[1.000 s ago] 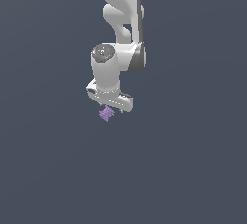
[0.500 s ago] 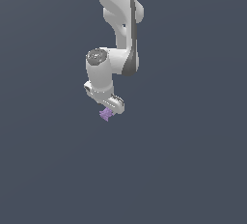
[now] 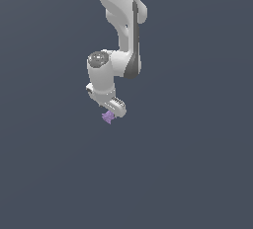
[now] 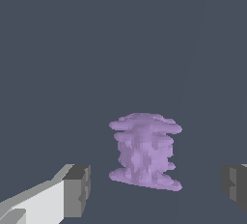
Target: Pick up the object and move it to a goal position.
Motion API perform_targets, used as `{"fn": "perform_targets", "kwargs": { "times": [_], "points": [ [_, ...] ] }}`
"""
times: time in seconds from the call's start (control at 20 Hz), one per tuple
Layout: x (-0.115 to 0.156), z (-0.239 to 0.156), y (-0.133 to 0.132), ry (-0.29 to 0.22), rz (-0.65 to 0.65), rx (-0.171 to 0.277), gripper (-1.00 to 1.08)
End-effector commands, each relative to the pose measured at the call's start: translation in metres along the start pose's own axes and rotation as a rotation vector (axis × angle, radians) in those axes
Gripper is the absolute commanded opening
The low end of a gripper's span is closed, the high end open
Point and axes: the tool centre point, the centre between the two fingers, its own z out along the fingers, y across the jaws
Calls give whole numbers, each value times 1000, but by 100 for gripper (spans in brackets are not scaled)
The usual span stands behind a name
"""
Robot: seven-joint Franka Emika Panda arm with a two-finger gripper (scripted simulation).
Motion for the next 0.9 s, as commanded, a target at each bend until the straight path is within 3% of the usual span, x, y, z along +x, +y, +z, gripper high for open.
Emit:
{"fn": "perform_targets", "kwargs": {
  "times": [0.0, 0.65, 0.7, 0.85],
  "points": [
    [0, 6, 0, -1, 1, 0, 100],
    [-1, 48, 1, 0, 6, 0, 100],
    [-1, 48, 1, 0, 6, 0, -100],
    [-1, 48, 1, 0, 6, 0, -100]
  ]
}}
